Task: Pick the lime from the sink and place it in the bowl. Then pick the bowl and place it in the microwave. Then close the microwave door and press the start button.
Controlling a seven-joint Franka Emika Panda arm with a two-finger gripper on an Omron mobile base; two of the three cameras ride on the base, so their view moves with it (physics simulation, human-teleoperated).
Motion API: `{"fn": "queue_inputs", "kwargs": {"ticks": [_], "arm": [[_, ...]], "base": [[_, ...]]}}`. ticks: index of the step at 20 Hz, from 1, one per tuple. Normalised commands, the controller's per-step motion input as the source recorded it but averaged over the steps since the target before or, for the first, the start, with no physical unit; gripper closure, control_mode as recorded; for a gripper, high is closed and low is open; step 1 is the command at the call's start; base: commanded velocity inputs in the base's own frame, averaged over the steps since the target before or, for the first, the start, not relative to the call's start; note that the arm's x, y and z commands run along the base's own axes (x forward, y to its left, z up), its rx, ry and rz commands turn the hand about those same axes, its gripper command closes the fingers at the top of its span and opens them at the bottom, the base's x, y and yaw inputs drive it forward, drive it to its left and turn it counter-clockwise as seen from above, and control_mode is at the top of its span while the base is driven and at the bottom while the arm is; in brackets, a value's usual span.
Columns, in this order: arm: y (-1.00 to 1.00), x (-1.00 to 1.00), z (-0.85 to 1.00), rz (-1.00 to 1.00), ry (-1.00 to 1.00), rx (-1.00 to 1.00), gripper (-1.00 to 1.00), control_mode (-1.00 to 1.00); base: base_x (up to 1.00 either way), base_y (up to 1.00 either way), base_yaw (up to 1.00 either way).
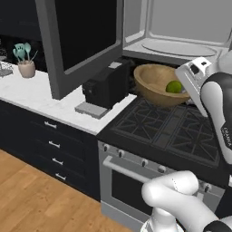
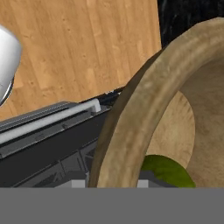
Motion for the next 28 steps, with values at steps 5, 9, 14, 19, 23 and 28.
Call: {"fn": "queue_inputs", "kwargs": {"ticks": [5, 9, 14, 19, 23, 28], "arm": [[0.0, 0.0, 0.0, 0.0, 0.0, 0.0, 1.0, 1.0], [0.0, 0.0, 0.0, 0.0, 0.0, 0.0, 1.0, 1.0], [0.0, 0.0, 0.0, 0.0, 0.0, 0.0, 1.0, 1.0], [0.0, 0.0, 0.0, 0.0, 0.0, 0.0, 1.0, 1.0], [0.0, 0.0, 0.0, 0.0, 0.0, 0.0, 1.0, 1.0], [0.01, 0.02, 0.02, -0.01, -0.01, 0.0, 1.0, -1.0]], "base": [[0.39, -0.02, -0.09], [-0.06, -0.21, -0.24], [-0.1, -0.05, -0.36], [0.0, -0.12, -0.35], [0.0, -0.14, -0.27], [0.09, 0.01, -0.08]]}}
